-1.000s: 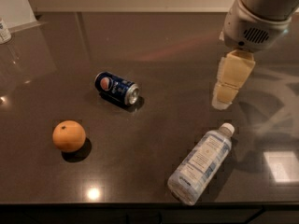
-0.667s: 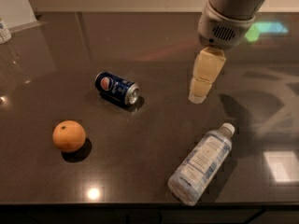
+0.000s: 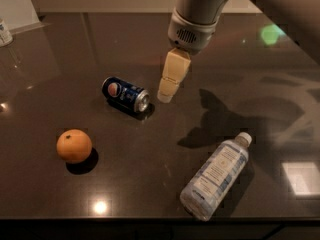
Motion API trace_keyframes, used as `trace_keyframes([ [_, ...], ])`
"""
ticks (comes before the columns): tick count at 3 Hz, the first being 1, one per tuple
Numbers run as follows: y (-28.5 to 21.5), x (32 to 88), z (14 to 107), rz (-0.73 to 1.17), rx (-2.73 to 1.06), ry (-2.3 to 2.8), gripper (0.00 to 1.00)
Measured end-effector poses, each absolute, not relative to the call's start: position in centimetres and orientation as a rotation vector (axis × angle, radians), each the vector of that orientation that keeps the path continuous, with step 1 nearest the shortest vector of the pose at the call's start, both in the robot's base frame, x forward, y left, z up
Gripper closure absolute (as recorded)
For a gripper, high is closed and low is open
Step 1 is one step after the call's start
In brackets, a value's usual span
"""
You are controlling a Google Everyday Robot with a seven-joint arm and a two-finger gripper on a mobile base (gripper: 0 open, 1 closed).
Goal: Place pepsi can upright
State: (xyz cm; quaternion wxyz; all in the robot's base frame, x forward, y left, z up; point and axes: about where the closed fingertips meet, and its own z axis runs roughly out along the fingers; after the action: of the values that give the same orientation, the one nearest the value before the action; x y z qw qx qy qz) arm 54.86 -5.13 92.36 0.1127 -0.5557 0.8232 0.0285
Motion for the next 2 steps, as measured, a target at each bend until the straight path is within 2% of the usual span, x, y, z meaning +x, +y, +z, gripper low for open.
trace_keyframes([
  [2, 1.1, 56.5, 90.1, 0.185, -1.555, 2.495, 0.0],
])
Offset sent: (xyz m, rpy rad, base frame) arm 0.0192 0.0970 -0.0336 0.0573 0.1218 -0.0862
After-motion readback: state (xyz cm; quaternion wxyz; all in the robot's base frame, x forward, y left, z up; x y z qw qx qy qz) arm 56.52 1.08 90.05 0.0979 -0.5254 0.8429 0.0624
